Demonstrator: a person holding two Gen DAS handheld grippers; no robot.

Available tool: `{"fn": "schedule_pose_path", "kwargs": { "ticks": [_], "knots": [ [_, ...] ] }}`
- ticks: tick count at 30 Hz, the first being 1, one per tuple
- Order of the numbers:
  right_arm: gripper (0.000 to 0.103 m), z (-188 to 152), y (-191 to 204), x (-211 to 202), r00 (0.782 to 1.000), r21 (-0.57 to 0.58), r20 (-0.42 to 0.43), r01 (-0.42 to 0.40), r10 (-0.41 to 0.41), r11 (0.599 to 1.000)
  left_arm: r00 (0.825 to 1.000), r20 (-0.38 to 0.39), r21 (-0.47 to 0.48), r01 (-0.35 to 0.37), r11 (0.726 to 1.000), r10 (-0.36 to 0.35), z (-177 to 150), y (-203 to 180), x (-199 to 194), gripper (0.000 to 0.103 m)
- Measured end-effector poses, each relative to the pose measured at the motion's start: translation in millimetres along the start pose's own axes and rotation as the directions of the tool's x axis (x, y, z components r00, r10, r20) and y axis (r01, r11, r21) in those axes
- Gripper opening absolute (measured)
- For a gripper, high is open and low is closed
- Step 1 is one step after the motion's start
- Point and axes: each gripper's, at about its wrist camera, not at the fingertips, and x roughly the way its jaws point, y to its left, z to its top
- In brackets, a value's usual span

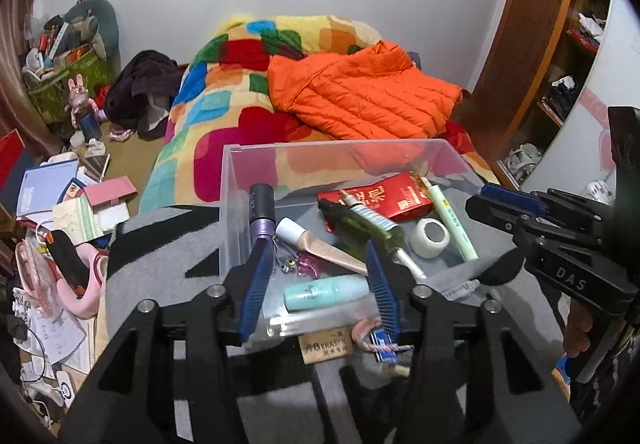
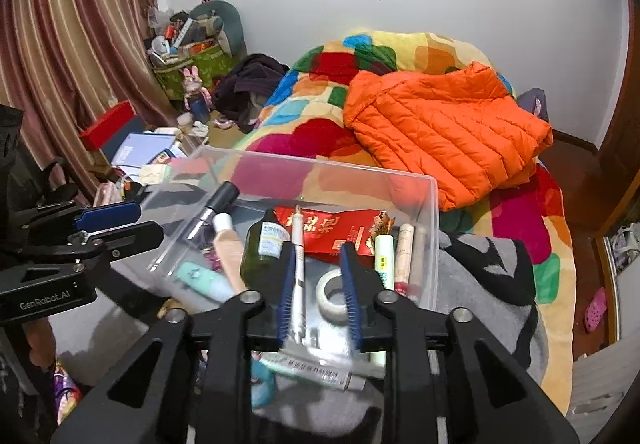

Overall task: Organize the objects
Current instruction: 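Grasp the small yellow cube with the left tool while the right tool grasps the teal tape roll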

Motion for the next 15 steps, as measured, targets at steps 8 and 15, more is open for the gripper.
{"fn": "schedule_pose_path", "kwargs": {
  "ticks": [8,15],
  "knots": [
    [0.040,-25,15,-32,0.999,-0.037,0.019,-0.035,0.035,0.999,1.000,0.009,0.040,0.020,0.999,-0.020,-25,-11,-25,0.062],
    [0.042,-61,29,-19,0.994,-0.047,-0.066,-0.088,0.085,0.995,0.998,-0.046,0.034,0.035,0.999,-0.033,-56,-12,-24,0.062]
  ]
}}
